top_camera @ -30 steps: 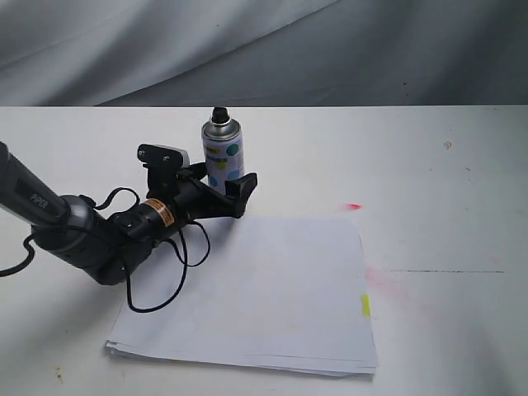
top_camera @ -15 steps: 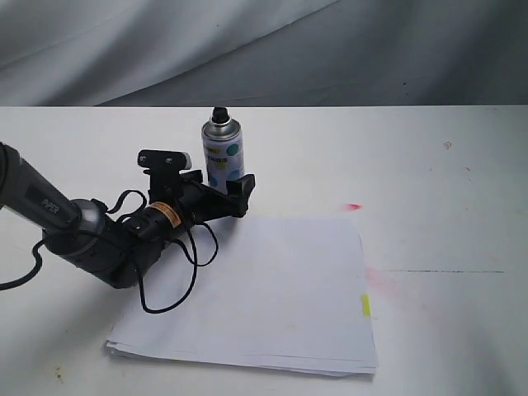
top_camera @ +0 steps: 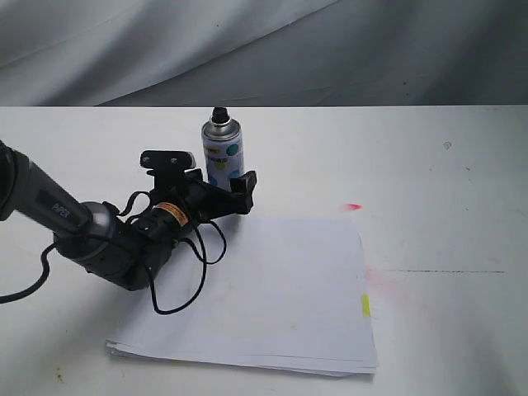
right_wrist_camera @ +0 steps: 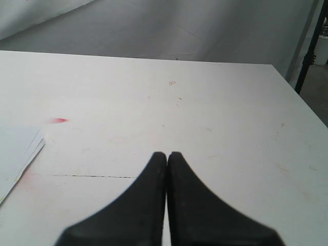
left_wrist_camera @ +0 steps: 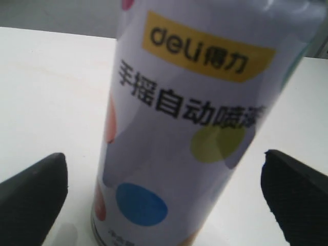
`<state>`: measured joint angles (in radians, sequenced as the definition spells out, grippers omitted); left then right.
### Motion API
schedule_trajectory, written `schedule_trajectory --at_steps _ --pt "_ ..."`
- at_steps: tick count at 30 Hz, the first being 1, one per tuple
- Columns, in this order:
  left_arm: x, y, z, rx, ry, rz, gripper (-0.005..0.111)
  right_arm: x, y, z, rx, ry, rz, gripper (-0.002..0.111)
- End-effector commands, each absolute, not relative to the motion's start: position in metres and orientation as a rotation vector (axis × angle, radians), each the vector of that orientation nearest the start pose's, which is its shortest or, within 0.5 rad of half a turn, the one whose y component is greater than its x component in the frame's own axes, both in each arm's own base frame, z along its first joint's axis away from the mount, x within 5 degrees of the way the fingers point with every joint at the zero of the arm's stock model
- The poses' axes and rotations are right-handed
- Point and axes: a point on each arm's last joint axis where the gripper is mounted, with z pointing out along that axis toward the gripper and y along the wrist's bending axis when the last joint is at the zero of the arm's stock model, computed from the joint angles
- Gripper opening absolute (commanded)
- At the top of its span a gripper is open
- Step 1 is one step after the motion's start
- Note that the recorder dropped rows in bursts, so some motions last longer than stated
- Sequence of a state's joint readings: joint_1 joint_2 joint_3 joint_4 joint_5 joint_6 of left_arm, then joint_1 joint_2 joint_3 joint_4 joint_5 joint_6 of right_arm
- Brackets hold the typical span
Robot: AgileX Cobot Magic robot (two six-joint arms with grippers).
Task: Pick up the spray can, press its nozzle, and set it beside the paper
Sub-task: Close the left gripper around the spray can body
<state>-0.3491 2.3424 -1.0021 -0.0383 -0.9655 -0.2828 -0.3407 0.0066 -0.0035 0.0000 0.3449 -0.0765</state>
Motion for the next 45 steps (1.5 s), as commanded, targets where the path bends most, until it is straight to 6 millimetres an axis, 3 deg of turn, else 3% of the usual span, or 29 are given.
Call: schedule_trajectory --at_steps 1,13,21,26,33,45 --pt "0.386 -0.145 0.043 0.014 1.869 -0.406 0.095 0.050 -0.018 0.182 0.248 1.819 -0.303 0.000" --pt "0.398 -0.164 0.051 0.032 1.883 -0.379 0.095 0.050 -0.018 0.182 0.248 1.819 -0.303 0.000" --pt "0.402 -0.163 0.053 -0.009 1.876 -0.350 0.095 0.050 -0.018 0.182 0.248 1.819 -0.303 0.000" --pt "0.402 -0.159 0.042 -0.043 1.900 -0.310 0.095 0.050 -0.018 0.182 0.248 1.819 -0.303 0.000" --pt "0.411 -0.163 0.046 -0.033 1.878 -0.312 0.095 0.050 -0.018 0.182 0.248 1.819 -0.303 0.000" --pt "0.412 -0.163 0.035 -0.034 1.906 -0.302 0.095 0.050 -0.018 0.182 0.248 1.819 -0.303 0.000"
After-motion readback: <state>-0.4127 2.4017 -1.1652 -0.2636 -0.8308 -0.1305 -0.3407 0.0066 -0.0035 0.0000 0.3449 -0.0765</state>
